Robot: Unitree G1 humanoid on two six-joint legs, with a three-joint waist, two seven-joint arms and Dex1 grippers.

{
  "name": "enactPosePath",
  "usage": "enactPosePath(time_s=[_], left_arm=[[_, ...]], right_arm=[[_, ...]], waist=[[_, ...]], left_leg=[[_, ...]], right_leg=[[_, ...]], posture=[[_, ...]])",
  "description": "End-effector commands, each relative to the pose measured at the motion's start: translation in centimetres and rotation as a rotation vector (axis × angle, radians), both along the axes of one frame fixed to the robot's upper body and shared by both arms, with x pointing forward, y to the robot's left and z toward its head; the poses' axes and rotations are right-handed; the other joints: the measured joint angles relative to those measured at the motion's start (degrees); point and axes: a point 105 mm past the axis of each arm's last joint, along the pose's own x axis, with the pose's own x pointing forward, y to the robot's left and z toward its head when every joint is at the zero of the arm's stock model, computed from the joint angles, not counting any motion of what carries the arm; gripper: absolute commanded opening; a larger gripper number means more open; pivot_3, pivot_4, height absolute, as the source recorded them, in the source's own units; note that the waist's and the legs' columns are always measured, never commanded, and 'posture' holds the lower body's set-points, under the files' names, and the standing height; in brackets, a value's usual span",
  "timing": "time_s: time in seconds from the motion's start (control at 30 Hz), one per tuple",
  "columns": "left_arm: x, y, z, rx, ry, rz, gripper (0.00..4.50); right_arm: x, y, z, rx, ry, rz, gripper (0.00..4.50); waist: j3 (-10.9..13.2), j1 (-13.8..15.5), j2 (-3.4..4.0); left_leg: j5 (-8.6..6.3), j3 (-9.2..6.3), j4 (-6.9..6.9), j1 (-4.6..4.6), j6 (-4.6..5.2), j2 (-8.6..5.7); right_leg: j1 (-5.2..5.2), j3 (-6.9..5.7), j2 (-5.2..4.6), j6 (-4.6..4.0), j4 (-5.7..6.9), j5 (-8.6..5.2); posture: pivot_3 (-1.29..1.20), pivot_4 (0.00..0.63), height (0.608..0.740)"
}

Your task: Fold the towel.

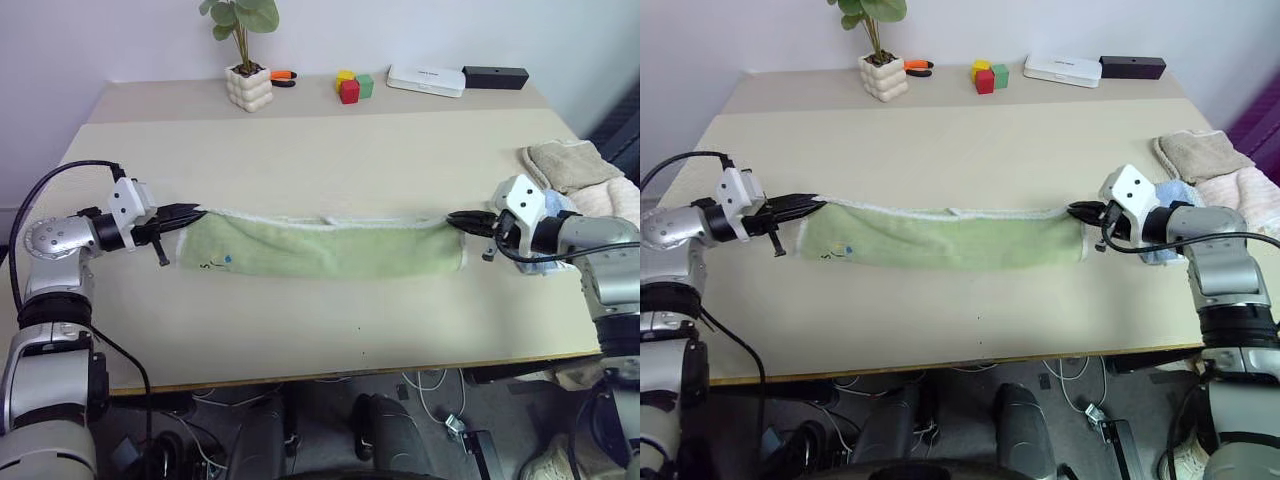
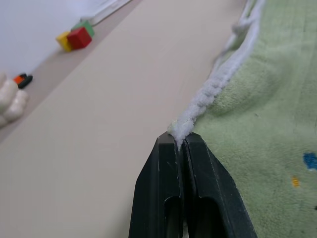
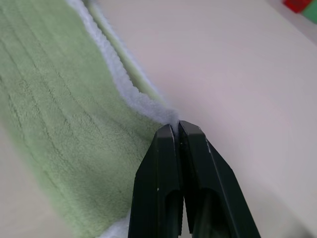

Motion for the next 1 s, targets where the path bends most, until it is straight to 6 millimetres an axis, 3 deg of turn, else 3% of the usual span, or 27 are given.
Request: enactPosePath(time_s=[0.03,0.47,0.63,0.77,0.97,1.0], left_arm=[[1.0,-0.1,0.6,0.017,-0.037,0.034,0.00],[1.9,0.8,-0.4,0.006,0.012,0.135,0.00],[2.1,0.8,-2.4,-0.009,0.108,0.174,0.00],[2.9,0.5,-2.5,-0.039,0.134,0.222,1.42],[3.5,1.4,-0.5,-0.041,0.039,0.287,4.46],[3.6,1.8,0.0,-0.068,0.033,0.304,4.46]], right_arm=[[1.1,-0.1,1.2,-0.023,-0.079,-0.025,0.08],[2.6,-0.1,0.6,-0.023,-0.089,-0.064,0.08],[2.4,0.4,-1.2,-0.029,-0.031,-0.057,0.08],[2.4,1.1,-1.5,-0.020,-0.031,-0.054,1.43],[2.9,0.2,-0.4,-0.047,-0.090,-0.104,4.48],[3.1,0.0,0.1,-0.042,-0.109,-0.121,4.48]], waist=[[0.00,0.03,0.00],[0.00,-0.05,0.00],[0.00,-0.11,0.00],[0.00,-0.04,0.00],[0.00,-0.07,0.00],[0.00,-0.09,0.00]], left_leg=[[0.00,-0.01,0.00,0.00,0.00,0.00],[0.00,-0.01,0.00,0.00,0.00,0.00],[0.00,-0.02,0.00,0.00,0.00,0.01],[0.01,-0.02,0.01,0.01,0.00,0.00],[0.01,-0.03,0.01,0.00,0.00,0.00],[0.01,-0.02,0.01,0.00,0.00,0.00]], right_leg=[[0.00,0.00,0.00,0.00,0.01,0.00],[0.00,0.00,0.00,0.00,0.03,0.00],[0.00,0.00,0.00,0.00,0.03,0.00],[0.01,0.00,0.00,0.00,0.06,0.00],[0.00,0.00,0.00,0.00,0.06,0.00],[0.00,0.00,0.00,0.00,0.06,0.00]], posture=[[0.00,0.150,0.740],[0.00,0.150,0.740],[0.00,0.150,0.740],[0.00,0.150,0.740],[0.00,0.150,0.740],[0.00,0.150,0.740]])
